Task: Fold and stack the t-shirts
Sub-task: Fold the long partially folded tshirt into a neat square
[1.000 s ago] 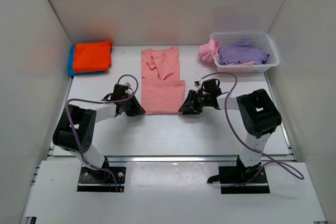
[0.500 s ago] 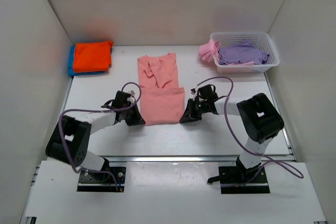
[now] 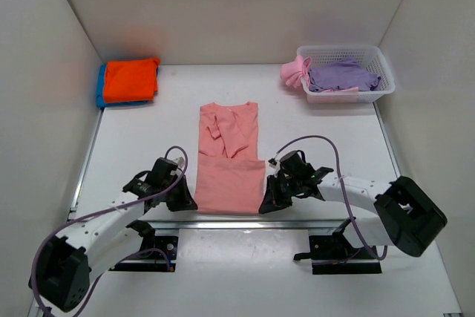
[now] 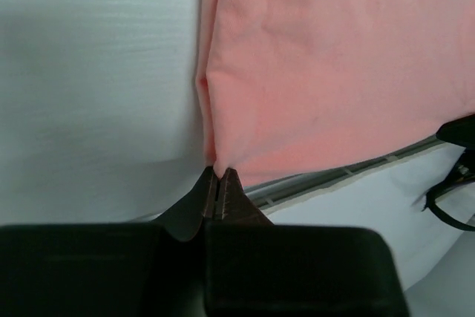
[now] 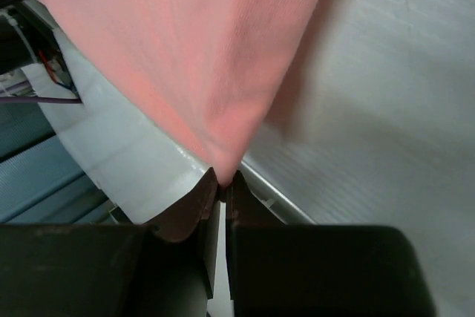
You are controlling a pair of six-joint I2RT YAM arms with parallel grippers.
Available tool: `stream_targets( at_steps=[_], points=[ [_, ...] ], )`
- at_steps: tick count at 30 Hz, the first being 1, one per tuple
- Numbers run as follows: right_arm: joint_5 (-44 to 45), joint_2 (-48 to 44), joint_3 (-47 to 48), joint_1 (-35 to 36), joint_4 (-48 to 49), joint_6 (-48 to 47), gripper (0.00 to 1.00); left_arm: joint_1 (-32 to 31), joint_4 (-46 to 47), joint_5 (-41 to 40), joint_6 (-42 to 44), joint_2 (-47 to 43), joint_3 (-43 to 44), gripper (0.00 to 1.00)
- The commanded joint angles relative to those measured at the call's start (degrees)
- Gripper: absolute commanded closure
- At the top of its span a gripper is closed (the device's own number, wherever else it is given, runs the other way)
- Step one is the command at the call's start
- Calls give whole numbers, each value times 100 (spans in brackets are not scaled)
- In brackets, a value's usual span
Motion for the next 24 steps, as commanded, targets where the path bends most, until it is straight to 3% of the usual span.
stream_targets(
  at_steps=[1, 5, 11, 18, 20, 21, 22, 23, 24],
  points=[
    [85, -356, -29, -155, -394, 151, 100, 96, -590, -274, -226, -508, -23, 100],
    [-47, -383, 777, -602, -1000, -261, 100, 446, -713, -231, -95, -388, 730, 100],
    [-381, 714, 2598, -1472, -1695, -1087, 100, 1264, -100, -72, 213, 877, 2251, 100],
    [-408, 2996, 5567, -2369, -2240, -1870, 100, 1704, 1026, -319, 424, 3633, 4718, 100],
    [-67, 4032, 6925, -2467, -2573, -2028, 99, 1749, 1324, -310, 546, 4697, 5398, 100],
    [-21, 4264, 7272, -2537, -2723, -2073, 100, 1784, 1335, -292, 556, 4963, 5922, 97],
    [14, 4736, 7937, -2590, -2829, -2108, 100, 1827, 1326, -344, 591, 5436, 6449, 80],
    [41, 5150, 8535, -2599, -2925, -2152, 93, 1819, 1317, -440, 661, 5893, 6707, 66],
    [58, 5372, 9115, -2634, -3100, -2187, 74, 1845, 1265, -346, 714, 6089, 7188, 57]
  ],
)
